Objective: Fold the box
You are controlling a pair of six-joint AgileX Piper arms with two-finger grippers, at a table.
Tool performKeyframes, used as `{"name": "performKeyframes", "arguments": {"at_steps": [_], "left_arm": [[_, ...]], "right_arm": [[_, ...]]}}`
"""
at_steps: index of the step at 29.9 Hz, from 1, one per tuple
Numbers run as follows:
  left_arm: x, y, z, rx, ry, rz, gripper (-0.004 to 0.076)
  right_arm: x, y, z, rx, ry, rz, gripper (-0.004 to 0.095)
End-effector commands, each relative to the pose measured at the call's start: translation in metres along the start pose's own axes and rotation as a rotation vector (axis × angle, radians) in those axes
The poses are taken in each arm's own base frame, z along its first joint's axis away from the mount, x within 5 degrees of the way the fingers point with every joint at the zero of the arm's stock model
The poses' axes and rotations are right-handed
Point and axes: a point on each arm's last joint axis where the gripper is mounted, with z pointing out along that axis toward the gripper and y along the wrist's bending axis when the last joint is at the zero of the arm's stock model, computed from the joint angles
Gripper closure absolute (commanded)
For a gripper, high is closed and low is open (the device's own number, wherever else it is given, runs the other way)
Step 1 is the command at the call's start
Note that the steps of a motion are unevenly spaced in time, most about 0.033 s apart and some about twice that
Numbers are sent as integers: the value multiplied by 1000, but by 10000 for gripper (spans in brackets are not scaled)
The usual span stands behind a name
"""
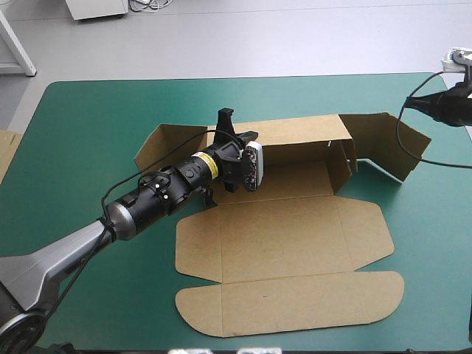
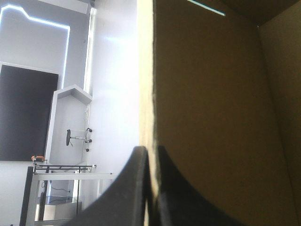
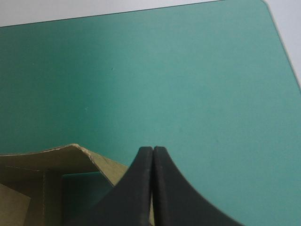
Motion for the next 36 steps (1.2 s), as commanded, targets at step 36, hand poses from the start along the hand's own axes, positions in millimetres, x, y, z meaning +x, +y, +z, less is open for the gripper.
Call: {"name": "performKeyframes", "arguments": {"at_steps": [36], "left_arm": [[-6,13,-4,-64,-39,-41,734]], "right_arm": [[28,14,76,-559,218,-81,925]]}}
